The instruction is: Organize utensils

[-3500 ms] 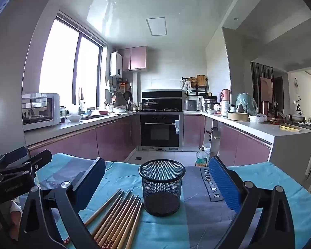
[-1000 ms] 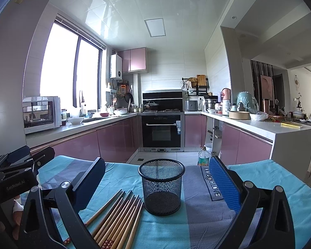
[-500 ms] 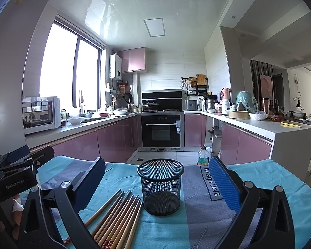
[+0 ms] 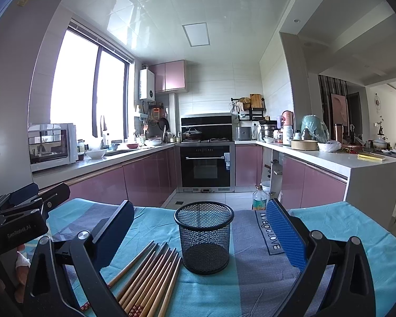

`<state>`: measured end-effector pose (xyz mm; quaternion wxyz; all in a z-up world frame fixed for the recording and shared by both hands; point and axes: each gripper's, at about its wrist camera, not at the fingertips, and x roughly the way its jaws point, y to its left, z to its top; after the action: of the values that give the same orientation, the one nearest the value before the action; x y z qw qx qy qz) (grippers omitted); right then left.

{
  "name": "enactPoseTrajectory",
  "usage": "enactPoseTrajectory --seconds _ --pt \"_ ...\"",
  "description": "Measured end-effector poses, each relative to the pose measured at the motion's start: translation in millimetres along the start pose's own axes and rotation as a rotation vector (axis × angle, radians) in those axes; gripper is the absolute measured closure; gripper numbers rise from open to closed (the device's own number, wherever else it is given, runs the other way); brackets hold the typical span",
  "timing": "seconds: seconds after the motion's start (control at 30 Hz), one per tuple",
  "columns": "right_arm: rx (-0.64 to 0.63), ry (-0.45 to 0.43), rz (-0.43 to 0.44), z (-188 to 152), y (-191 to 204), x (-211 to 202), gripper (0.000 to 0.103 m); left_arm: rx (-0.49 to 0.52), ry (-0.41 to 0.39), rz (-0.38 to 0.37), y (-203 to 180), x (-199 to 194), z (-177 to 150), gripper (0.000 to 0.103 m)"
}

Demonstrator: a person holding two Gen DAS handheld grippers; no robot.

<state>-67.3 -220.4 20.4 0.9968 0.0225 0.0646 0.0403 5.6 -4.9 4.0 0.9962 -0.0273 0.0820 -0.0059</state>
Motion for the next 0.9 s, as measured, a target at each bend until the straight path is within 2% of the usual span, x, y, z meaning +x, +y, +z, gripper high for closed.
enactPoseTrajectory --seconds 0.9 --pt "0.012 0.016 0.006 -0.2 -4.1 2.1 0.006 0.006 0.013 0.001 -2.3 2.0 1.6 0.006"
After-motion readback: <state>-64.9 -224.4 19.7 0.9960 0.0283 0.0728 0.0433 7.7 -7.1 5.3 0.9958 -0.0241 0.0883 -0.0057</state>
